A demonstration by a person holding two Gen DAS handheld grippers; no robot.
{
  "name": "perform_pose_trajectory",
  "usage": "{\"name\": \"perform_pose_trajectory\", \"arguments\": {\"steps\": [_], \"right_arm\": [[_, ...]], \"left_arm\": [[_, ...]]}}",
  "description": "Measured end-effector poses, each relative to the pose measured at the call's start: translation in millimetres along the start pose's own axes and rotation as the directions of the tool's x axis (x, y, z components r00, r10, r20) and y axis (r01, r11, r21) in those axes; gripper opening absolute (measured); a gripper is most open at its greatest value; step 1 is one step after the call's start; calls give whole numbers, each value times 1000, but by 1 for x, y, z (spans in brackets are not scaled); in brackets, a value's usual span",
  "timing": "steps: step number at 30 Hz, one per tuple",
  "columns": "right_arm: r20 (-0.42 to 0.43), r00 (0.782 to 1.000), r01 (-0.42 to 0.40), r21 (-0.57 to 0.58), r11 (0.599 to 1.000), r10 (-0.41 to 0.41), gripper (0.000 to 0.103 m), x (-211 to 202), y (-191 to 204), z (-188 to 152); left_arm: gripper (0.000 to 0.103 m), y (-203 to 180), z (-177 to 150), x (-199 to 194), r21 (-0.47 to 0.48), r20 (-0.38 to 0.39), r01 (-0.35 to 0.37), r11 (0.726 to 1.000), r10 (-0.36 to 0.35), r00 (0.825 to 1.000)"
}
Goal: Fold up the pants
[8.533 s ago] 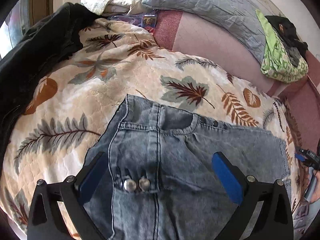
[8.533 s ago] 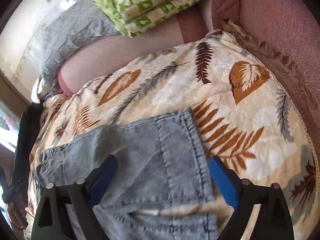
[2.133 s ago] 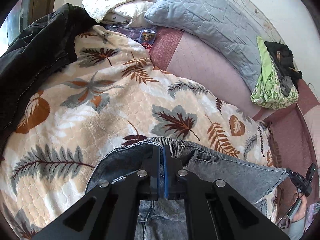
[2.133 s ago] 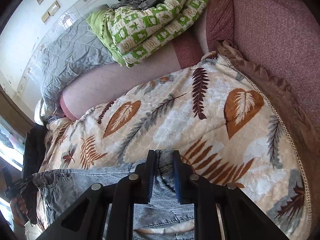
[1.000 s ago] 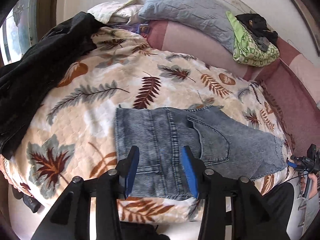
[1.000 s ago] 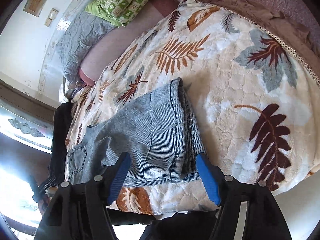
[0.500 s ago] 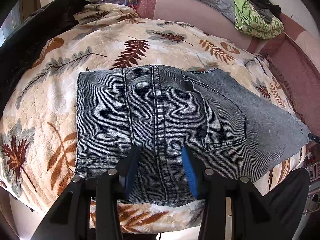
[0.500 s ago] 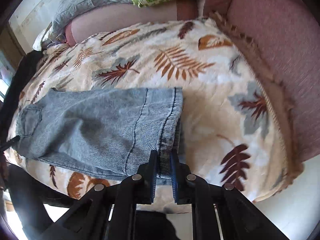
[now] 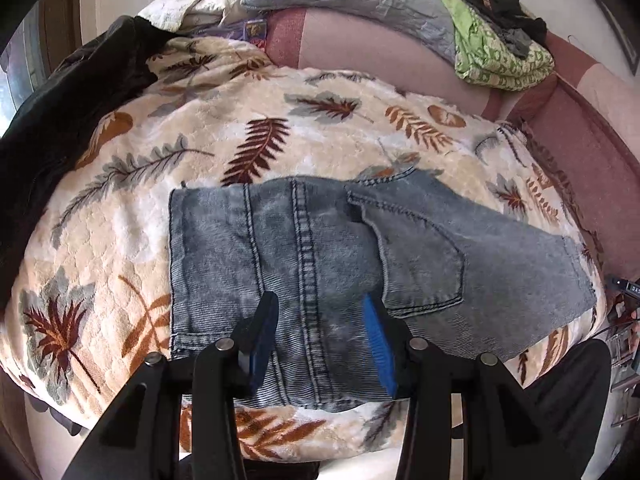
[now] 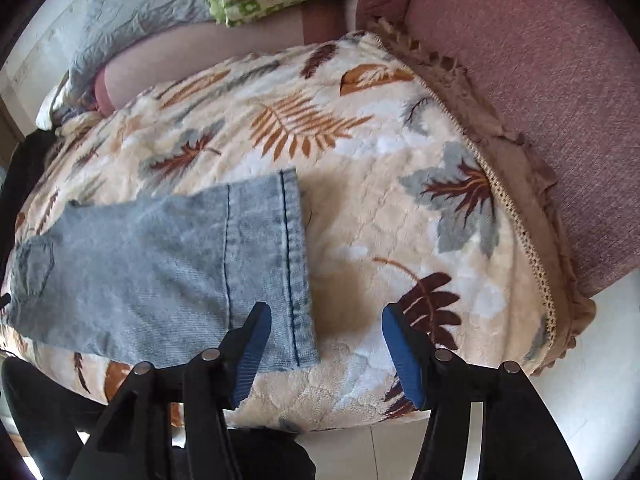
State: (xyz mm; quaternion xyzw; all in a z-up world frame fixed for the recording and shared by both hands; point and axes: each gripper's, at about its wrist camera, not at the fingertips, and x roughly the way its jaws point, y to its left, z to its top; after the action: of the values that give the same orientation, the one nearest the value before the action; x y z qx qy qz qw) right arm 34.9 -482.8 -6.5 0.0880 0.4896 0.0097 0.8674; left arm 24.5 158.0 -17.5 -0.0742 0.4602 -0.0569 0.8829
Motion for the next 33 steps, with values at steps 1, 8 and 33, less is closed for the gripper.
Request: {"name": "perform_pose_trajectory", "arguments": {"steps": [1,8,33], "right_arm": [[14,998,-58,26,998,58,62,-5,2,3],[-146,949,-246,213,946,279,66,72,13,-8],[-265,940,-323,-491,809,215,61,171,433,83]], "left_arm": [[45,-6,2,-3,13,13,3,1000,-3,1000],[51,-6,-12,55,5,-129,-73,997,73,989],[71,-3,-21,52,-52,79,-96,994,100,992]]}}
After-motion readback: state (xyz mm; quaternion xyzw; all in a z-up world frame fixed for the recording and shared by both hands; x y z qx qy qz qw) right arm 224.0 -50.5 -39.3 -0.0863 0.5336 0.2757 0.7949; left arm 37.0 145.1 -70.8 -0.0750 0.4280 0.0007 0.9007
